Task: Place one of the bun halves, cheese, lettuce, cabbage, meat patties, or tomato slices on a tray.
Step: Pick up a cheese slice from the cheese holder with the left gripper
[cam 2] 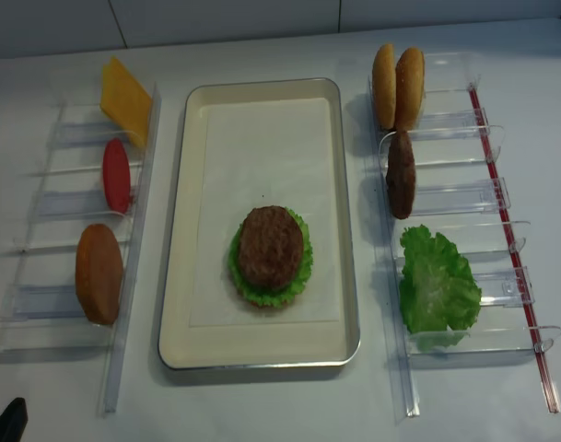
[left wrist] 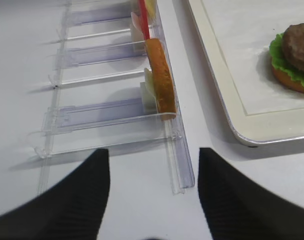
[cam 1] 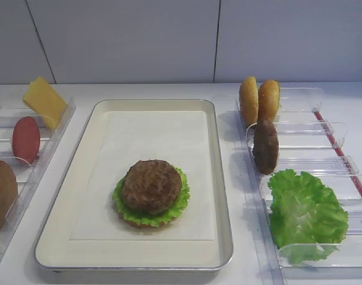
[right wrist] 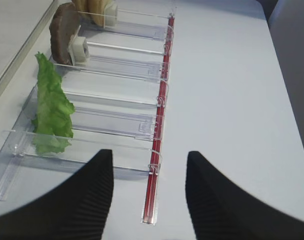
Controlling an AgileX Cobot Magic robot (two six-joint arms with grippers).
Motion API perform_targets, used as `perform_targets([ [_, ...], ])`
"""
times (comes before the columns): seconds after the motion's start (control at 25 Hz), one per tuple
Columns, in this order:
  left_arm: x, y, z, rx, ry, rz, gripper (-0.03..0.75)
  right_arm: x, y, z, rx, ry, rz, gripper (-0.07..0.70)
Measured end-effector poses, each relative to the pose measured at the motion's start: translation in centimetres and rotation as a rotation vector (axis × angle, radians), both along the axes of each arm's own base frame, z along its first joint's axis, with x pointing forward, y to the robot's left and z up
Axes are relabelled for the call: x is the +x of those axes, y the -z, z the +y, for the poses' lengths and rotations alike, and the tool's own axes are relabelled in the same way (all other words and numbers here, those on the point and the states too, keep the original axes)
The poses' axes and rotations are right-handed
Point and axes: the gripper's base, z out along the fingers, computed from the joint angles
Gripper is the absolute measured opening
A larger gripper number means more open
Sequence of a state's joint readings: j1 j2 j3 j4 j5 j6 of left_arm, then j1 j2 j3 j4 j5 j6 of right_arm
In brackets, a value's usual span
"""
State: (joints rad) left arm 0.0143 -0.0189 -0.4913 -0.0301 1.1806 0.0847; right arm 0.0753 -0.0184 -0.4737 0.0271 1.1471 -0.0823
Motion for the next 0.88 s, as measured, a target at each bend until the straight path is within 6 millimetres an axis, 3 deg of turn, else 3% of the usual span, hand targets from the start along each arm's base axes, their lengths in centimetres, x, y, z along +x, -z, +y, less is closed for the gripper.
perform_targets([
  [0.88, 0.00, 0.00, 0.00, 0.000, 0.000, 0.000, 0.358, 0.00, 0.00, 0.00, 0.000, 0.000, 0.000, 0.368],
])
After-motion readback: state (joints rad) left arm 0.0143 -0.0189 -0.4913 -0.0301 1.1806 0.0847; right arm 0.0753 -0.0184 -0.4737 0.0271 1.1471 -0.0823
